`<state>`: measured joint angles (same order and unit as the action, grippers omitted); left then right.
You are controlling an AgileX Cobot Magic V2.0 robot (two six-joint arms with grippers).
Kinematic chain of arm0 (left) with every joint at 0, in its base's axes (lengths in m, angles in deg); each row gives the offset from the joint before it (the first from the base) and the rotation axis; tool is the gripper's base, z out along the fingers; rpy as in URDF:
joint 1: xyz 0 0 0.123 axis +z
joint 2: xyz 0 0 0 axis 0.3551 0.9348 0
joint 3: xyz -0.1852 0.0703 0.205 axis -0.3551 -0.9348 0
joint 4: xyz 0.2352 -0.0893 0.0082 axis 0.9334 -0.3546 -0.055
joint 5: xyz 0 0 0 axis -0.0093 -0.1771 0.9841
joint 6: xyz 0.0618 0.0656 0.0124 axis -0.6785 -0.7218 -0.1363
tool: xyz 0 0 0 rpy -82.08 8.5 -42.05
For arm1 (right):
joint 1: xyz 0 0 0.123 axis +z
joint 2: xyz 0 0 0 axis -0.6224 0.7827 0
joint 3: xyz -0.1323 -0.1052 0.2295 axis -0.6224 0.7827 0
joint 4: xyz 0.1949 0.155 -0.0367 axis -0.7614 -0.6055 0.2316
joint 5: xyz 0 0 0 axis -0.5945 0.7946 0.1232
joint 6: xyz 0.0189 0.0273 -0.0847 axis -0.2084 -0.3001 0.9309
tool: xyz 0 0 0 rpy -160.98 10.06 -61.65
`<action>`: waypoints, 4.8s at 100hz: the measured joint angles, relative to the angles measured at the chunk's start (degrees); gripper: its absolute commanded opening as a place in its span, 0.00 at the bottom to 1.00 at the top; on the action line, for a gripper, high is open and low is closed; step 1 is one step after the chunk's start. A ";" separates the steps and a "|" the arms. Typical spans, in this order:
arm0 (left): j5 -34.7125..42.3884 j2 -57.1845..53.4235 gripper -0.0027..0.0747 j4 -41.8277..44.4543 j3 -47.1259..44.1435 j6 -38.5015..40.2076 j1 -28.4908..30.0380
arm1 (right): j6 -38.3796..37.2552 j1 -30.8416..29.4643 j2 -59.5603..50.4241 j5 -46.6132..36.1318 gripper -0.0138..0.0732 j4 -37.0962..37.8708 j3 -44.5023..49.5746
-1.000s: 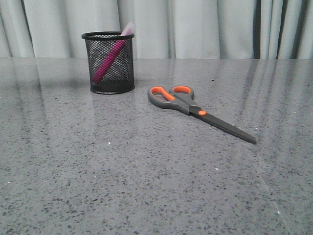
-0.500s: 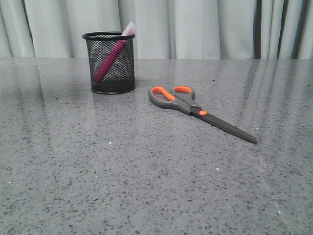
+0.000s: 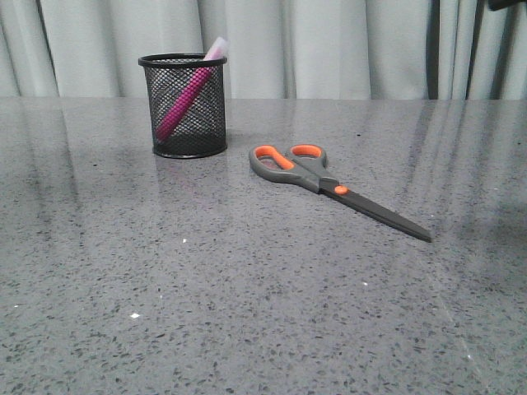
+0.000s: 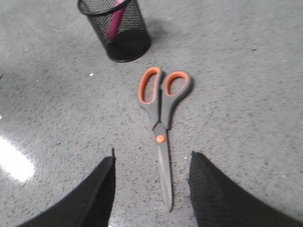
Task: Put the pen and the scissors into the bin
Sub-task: 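Move the right gripper down over the scissors' handles, then close the right gripper on the scissors at the pivot and lift, then carry the scissors blades-down with the right gripper over the mesh cup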
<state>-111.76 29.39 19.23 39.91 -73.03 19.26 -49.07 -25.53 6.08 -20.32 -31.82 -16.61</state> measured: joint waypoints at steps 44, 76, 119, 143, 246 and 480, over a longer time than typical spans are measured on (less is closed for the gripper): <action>15.98 -27.07 0.01 -7.36 -29.78 -0.11 0.00 | 0.12 2.52 19.86 12.57 0.53 0.00 -16.25; 18.09 -33.65 0.01 -10.18 -36.04 -0.11 0.00 | 0.12 6.74 32.13 17.80 0.53 4.29 -25.64; 18.25 -33.65 0.01 -11.62 -36.18 -0.11 0.00 | -13.96 8.76 41.19 24.47 0.53 18.65 -38.21; 18.35 -33.65 0.01 -11.67 -36.18 -0.11 0.00 | -21.54 14.60 45.89 30.46 0.53 31.29 -42.68; 18.69 -33.65 0.01 -11.79 -36.18 -0.11 0.00 | -22.79 15.73 52.47 27.53 0.66 30.48 -43.38; 20.00 -33.65 0.01 -11.88 -36.18 -0.11 0.00 | -22.90 18.64 48.23 22.69 0.08 34.54 -43.84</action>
<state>-91.76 -4.26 7.35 3.73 -73.14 19.26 -71.97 -6.89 54.31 2.37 2.72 -60.45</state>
